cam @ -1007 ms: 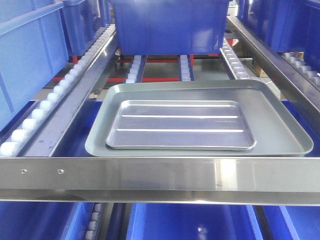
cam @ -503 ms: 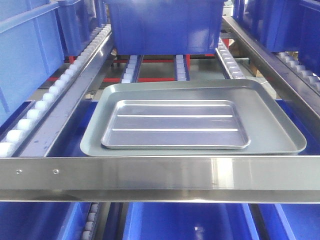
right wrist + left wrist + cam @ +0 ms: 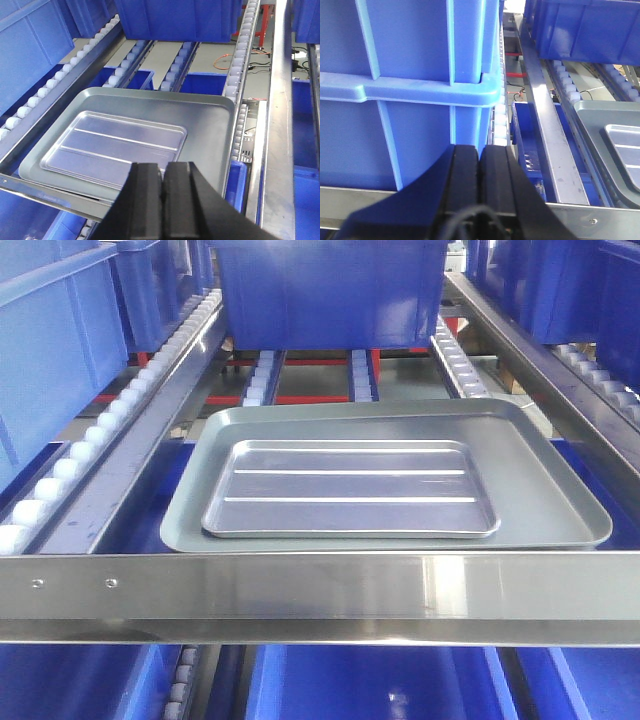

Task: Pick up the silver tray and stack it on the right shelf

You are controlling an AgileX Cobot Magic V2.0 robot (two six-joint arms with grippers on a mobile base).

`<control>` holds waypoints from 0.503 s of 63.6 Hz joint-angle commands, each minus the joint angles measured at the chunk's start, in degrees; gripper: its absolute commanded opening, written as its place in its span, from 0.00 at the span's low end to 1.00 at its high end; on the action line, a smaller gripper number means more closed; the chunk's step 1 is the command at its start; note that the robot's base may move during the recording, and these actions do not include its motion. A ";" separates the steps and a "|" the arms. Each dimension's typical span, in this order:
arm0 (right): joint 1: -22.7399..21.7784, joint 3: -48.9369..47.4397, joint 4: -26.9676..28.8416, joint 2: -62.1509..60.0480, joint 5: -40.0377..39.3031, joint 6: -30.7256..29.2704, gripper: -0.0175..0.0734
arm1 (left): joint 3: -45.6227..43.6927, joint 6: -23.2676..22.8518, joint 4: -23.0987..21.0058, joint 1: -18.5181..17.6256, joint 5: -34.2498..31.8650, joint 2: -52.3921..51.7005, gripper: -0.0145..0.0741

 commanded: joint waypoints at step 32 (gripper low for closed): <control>-19.97 13.54 12.15 -17.87 -6.90 -18.17 0.25 | 1.35 0.31 -0.60 0.08 -5.15 -0.53 0.05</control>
